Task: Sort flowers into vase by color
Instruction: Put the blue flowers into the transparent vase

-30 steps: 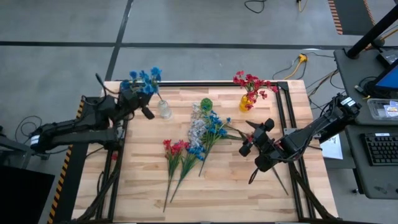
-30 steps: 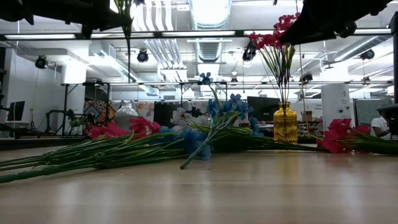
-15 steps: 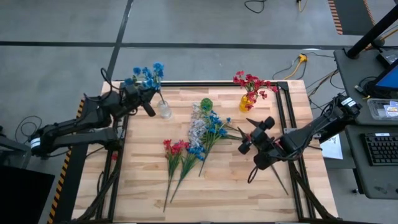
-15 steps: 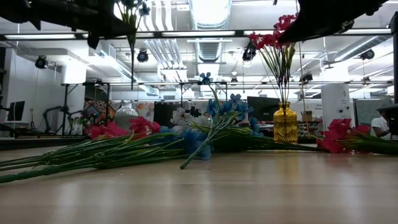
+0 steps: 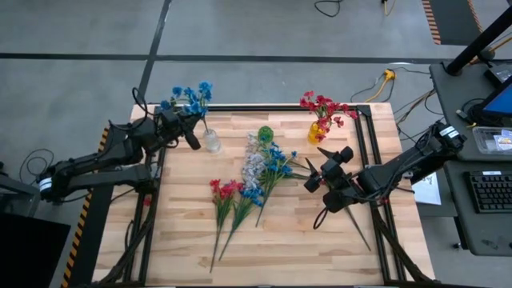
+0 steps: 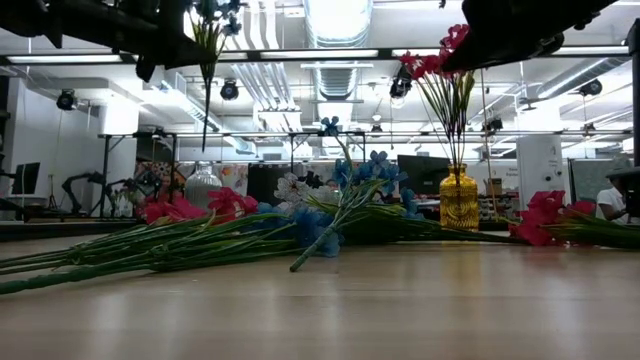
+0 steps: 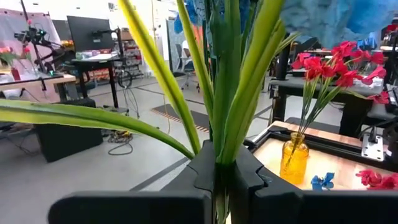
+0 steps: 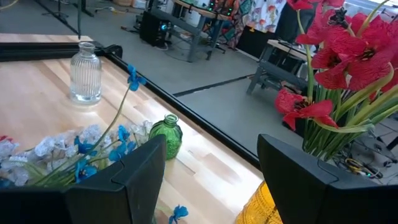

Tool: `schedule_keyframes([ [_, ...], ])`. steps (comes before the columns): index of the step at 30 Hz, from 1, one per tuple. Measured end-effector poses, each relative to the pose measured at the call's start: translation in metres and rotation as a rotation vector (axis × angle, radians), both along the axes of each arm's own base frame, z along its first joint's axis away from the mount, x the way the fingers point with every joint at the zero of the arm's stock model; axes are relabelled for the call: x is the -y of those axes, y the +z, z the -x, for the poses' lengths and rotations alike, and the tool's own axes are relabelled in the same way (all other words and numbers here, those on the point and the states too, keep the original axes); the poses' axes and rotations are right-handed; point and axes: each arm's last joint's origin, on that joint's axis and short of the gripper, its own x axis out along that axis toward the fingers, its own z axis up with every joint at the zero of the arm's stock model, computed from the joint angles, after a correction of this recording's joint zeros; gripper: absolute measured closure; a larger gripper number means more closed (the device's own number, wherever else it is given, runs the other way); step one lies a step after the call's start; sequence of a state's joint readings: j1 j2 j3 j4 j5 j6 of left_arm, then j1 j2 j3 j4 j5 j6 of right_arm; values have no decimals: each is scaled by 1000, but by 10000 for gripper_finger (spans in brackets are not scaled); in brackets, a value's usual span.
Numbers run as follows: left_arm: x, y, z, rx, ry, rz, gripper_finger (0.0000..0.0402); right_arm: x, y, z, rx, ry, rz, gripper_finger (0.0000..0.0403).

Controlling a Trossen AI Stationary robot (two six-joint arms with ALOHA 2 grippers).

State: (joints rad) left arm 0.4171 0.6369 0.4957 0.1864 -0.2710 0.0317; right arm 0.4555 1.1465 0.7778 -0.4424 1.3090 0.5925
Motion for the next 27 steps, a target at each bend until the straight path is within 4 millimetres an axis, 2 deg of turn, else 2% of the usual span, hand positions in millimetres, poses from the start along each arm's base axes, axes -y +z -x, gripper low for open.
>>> schedule_keyframes([
  [12,-2,-7,-2,-50,15,-18,401,1,1,-1,42,-12,-27,158],
  [16,-4,-4,-4,-2,22,-44,401,1,1,-1,43,-13,-27,158],
  [27,-7,-8,-6,-27,34,-44,401,1,1,-2,60,-20,-38,158],
])
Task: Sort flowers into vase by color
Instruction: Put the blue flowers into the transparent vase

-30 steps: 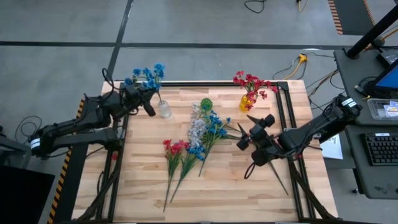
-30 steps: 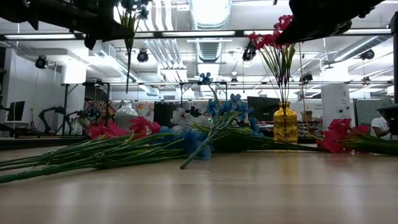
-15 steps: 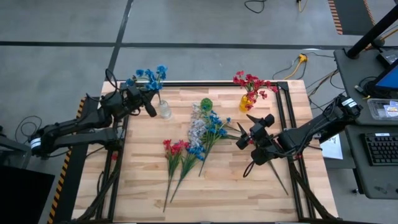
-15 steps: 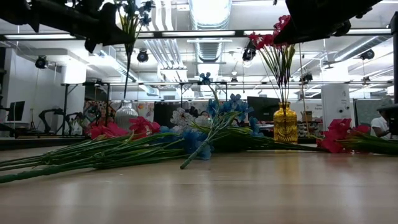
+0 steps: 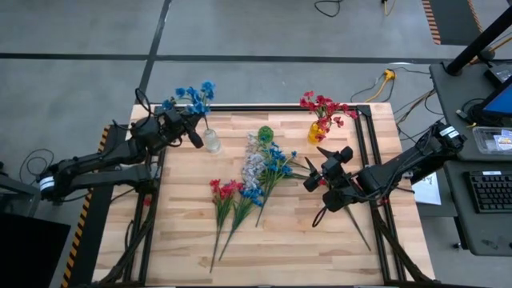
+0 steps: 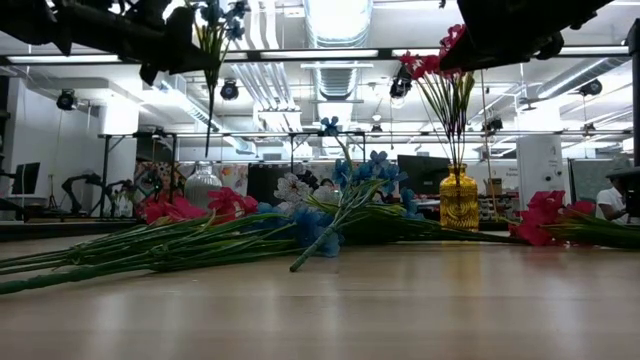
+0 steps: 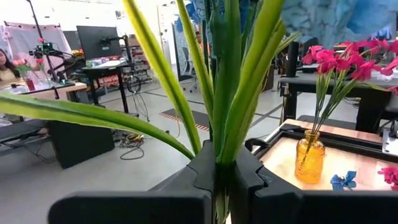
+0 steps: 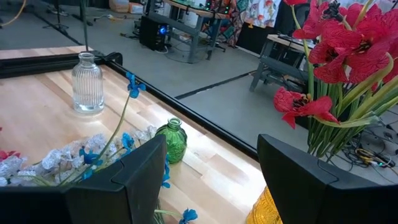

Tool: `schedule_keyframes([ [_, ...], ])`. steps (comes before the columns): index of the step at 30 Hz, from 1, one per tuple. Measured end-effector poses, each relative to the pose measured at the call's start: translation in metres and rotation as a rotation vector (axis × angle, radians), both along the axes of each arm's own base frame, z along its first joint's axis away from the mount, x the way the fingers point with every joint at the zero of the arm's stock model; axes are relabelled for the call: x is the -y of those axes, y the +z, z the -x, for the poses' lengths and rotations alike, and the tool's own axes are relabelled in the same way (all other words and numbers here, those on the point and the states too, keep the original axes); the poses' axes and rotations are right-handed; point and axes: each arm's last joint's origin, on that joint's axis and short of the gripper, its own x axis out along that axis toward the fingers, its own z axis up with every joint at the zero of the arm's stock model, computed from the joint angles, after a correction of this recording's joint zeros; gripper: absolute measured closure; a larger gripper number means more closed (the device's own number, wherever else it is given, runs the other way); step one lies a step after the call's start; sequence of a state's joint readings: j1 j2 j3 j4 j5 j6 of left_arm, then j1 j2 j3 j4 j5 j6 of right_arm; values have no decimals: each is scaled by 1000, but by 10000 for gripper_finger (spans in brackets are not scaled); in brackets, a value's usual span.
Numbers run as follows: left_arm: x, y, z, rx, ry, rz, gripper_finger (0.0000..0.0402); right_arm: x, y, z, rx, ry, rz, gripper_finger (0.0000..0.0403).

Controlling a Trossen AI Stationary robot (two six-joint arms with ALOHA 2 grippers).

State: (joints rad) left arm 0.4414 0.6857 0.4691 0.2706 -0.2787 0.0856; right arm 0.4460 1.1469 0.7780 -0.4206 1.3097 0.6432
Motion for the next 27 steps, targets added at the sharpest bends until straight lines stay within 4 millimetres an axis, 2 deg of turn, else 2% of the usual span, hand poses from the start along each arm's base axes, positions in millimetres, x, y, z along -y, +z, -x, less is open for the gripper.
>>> schedule_keyframes([
  [7,-1,-2,-2,-11,2,6,401,0,0,0,-1,0,0,158],
  [27,-4,-29,-5,-56,49,73,400,0,0,0,-6,2,4,158],
])
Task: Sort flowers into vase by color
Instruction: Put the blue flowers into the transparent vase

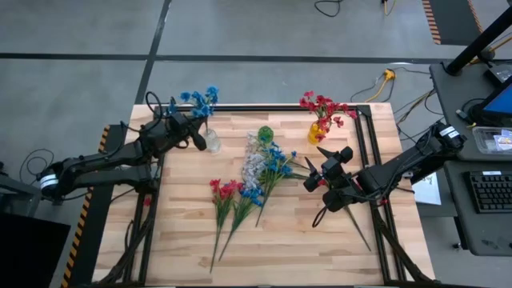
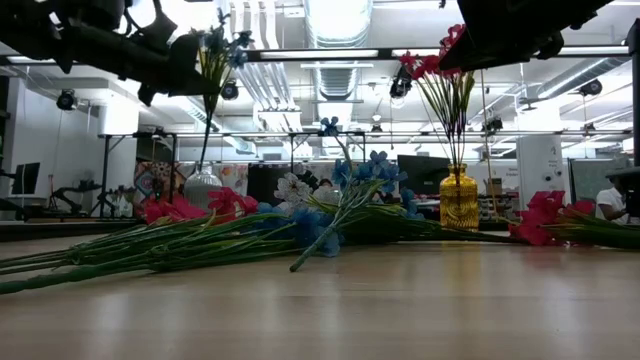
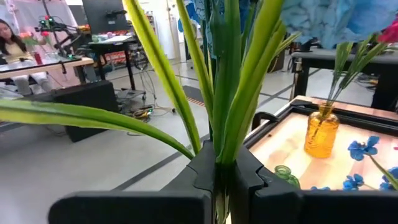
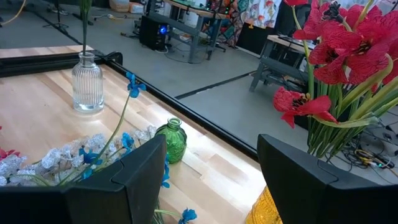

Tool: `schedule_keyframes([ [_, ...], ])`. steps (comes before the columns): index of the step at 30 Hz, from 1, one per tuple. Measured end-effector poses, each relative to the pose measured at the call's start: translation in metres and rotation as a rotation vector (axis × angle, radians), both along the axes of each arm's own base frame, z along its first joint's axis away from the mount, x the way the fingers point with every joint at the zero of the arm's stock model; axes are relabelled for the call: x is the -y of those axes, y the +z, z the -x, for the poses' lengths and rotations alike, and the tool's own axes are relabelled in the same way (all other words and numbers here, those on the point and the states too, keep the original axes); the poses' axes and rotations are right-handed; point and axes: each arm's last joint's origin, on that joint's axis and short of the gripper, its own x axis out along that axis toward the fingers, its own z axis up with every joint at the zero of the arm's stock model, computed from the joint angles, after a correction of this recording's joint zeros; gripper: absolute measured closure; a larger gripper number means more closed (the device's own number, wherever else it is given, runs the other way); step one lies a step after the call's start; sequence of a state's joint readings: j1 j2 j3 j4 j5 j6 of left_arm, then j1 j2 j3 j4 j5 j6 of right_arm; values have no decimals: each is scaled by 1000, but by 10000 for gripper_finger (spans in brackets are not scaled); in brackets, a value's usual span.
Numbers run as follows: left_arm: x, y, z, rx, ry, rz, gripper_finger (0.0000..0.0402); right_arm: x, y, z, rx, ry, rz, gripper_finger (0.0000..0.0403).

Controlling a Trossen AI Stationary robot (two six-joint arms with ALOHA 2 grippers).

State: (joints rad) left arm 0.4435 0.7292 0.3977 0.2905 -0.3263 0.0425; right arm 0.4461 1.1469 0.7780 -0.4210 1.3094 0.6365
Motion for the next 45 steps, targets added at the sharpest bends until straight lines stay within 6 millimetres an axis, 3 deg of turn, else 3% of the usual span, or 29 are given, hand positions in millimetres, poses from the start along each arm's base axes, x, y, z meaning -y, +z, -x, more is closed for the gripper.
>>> schedule_keyframes([
  [7,1,0,2,8,5,20,361,0,0,0,-2,3,-3,158],
  [20,4,-22,7,-120,26,214,229,0,0,0,-19,9,6,158],
  [28,10,-29,20,-323,85,426,153,-1,-1,0,-26,25,-11,158],
  [31,13,-25,25,-383,87,502,141,-1,-1,0,-26,26,-13,158],
  [36,17,-14,25,-336,17,612,140,-1,-1,-1,-36,49,-39,158],
  [45,26,5,44,-376,166,890,148,-2,-3,-2,-58,95,-87,158],
])
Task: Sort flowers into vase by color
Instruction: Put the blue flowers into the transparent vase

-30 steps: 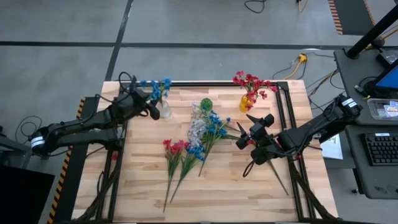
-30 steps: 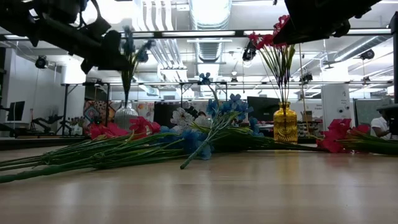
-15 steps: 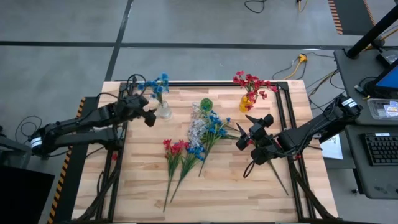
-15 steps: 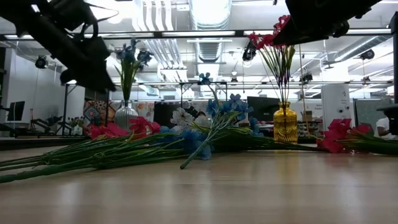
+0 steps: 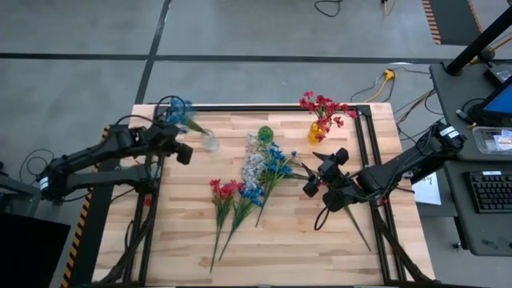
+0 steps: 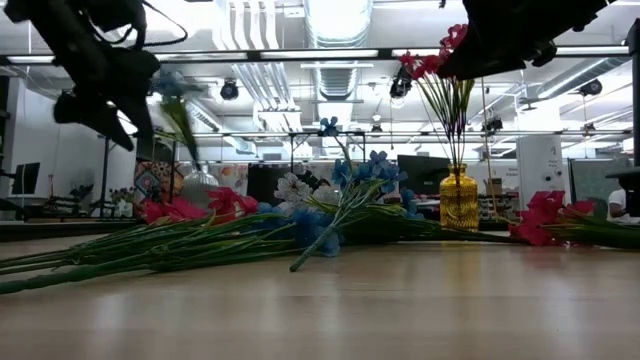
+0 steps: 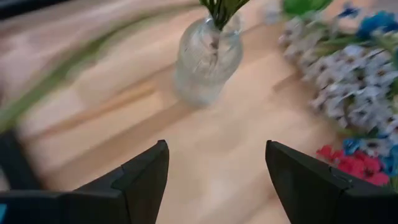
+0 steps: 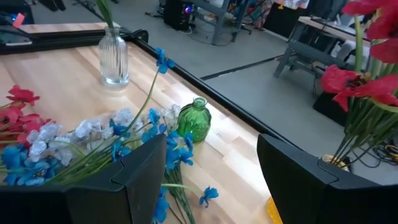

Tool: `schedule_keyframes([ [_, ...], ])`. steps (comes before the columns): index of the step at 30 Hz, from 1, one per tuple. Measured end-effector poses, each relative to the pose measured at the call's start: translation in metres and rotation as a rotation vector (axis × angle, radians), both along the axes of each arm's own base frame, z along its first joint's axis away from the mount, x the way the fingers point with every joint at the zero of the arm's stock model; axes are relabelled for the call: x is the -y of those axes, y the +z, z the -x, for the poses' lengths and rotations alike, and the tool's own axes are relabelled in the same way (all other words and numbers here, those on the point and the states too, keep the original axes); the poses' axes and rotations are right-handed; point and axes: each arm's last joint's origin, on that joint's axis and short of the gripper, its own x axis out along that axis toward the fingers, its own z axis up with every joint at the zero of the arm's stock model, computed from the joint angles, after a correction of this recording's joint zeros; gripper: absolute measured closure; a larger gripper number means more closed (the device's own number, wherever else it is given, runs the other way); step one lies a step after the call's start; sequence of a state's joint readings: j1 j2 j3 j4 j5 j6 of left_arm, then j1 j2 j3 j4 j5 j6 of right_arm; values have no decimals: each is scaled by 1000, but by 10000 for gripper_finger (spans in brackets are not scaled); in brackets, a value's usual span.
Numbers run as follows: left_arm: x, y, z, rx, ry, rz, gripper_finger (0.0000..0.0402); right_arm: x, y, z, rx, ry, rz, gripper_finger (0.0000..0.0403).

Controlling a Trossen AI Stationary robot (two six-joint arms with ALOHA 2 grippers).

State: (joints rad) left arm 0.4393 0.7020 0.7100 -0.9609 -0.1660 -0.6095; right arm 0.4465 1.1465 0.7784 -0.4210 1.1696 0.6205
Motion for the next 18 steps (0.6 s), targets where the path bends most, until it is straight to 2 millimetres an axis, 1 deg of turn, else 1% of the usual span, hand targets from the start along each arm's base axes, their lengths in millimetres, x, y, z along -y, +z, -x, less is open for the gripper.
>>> schedule_keyframes([
  [5,3,20,7,-24,6,12,148,0,0,0,0,0,0,158],
  [10,5,38,10,-5,-18,-13,148,0,0,0,-4,8,-8,158],
  [13,5,42,11,10,-25,-14,148,-1,-1,0,-14,28,-29,158],
  [18,7,42,10,21,-58,25,148,-1,-1,-1,-21,40,-43,158],
])
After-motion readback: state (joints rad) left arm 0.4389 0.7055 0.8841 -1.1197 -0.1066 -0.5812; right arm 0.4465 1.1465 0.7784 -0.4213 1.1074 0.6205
